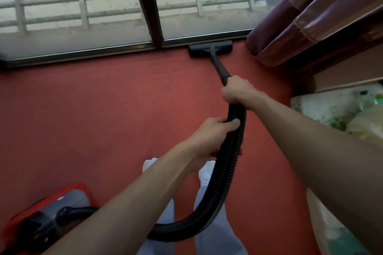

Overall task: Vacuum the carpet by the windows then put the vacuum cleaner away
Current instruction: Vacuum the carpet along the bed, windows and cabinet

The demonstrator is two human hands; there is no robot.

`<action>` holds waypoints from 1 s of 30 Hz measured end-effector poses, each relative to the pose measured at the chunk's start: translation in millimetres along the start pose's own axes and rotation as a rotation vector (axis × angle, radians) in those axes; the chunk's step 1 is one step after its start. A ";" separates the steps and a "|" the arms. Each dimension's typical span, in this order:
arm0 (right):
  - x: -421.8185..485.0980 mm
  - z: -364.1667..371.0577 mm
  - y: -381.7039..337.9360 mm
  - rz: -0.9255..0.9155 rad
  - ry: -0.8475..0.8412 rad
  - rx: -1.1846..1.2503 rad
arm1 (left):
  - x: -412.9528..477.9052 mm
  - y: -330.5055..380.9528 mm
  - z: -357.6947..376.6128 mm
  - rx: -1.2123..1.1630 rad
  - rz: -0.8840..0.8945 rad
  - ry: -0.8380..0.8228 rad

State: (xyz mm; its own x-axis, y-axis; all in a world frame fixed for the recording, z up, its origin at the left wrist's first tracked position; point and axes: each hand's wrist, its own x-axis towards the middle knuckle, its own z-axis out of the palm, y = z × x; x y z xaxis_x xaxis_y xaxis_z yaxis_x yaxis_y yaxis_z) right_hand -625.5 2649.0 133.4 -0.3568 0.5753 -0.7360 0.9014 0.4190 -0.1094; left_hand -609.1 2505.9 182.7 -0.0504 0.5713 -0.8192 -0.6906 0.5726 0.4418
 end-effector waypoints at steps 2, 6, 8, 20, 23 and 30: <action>3.4 6.5 2.6 -0.034 0.019 -0.046 | 4.0 -7.2 4.5 -0.008 0.024 0.034; -2.9 7.6 37.4 -0.054 0.036 -0.025 | -2.1 -21.5 28.7 0.050 0.041 0.035; -12.0 -6.1 61.0 -0.038 0.037 0.015 | -8.8 -20.4 42.9 0.091 0.053 0.000; -14.6 -36.1 147.7 0.105 -0.061 0.108 | -5.2 -2.1 88.8 0.376 0.025 -0.178; 0.9 -39.3 135.9 0.079 -0.031 0.116 | 12.6 -3.0 86.9 0.295 0.022 -0.107; 44.4 -41.2 104.6 0.032 0.052 0.082 | 65.3 -0.8 76.1 0.217 0.048 0.082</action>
State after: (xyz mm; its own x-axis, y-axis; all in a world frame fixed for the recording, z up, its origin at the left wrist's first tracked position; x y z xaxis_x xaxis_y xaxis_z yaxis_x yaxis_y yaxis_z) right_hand -557.1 2747.3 116.8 -0.3381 0.6243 -0.7042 0.9288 0.3420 -0.1427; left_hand -556.9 2587.5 156.7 -0.1441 0.5558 -0.8187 -0.5155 0.6640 0.5415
